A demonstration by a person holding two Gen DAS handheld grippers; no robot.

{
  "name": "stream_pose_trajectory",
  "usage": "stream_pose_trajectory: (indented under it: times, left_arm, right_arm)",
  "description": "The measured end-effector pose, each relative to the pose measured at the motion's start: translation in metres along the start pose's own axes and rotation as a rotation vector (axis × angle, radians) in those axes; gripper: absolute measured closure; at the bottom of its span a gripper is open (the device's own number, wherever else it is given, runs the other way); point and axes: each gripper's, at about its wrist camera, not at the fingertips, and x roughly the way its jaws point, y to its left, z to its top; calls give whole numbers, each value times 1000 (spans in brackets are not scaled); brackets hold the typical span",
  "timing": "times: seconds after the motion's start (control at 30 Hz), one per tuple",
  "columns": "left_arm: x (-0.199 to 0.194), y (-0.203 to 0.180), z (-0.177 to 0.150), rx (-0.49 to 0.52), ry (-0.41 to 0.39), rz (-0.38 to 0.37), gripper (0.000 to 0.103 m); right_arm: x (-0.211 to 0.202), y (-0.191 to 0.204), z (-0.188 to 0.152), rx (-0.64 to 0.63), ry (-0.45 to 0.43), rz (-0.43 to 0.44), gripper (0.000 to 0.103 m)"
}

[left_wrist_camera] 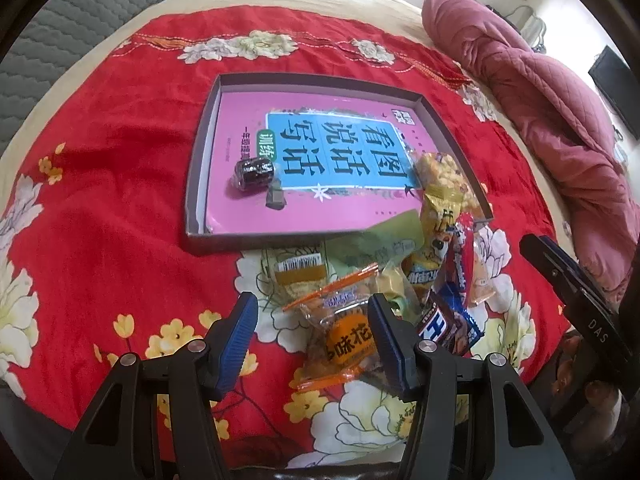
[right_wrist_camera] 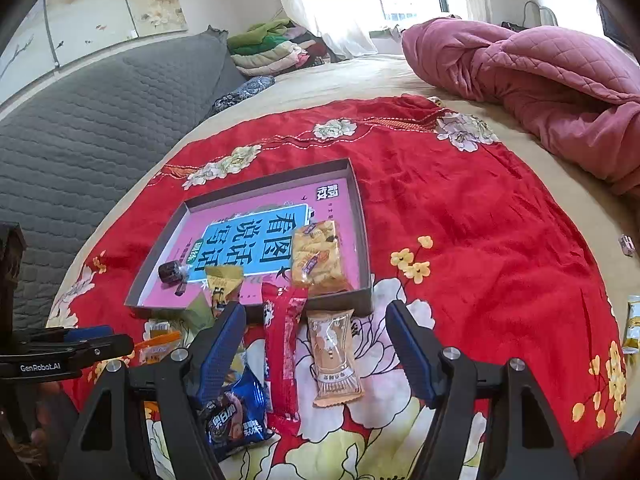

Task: Organize snacks
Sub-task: 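Open both tools and withdraw them from the tray toward the snack pile, then grasp the beige wrapped cake with the right tool while the left tool grasps the orange peanut bag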

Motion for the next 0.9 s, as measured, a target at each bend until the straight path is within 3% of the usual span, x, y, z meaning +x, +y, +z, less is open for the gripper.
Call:
stream_pose_trajectory:
  times: [0.67,0.9]
  left_arm:
    - [20,-9,-12,-2,93,-65,44]
    - [26,-9,-14,-16,108,-73,44]
  right_arm:
    - [13,-7,-12,17,94,-44,31]
    - [26,-10,-18,6,163,-70,31]
